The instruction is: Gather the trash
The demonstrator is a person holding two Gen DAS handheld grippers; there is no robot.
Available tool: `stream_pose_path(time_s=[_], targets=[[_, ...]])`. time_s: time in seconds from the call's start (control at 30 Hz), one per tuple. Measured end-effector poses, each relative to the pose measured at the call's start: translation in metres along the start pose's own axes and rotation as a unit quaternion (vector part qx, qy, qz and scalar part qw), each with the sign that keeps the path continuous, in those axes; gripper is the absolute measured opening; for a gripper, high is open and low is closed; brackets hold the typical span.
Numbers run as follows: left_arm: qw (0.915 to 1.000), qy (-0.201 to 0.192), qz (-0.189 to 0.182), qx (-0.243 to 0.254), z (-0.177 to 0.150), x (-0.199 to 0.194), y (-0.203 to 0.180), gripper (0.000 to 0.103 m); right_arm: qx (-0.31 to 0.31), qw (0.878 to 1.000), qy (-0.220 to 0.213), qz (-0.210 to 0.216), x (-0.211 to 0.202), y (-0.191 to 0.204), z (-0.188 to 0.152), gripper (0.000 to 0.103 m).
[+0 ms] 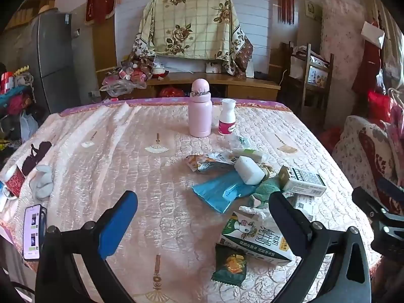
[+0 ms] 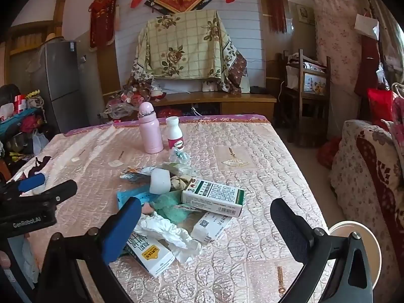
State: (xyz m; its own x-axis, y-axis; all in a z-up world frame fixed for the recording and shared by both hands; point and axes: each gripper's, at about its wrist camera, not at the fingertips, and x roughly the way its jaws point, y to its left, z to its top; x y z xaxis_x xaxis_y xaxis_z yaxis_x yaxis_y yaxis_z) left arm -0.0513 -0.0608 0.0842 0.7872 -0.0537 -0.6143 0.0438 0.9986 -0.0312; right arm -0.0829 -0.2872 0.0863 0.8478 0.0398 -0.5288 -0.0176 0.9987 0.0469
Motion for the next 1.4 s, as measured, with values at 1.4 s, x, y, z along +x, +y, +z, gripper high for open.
stream_pose_path(time_s=[1.4], targets=[[1.0000,0.007,0.003,0.005,-0.005,0.004,0.011,0.103,0.015,0.999,0.036,0.005,0.021,-0.013,-0.009,0.103]])
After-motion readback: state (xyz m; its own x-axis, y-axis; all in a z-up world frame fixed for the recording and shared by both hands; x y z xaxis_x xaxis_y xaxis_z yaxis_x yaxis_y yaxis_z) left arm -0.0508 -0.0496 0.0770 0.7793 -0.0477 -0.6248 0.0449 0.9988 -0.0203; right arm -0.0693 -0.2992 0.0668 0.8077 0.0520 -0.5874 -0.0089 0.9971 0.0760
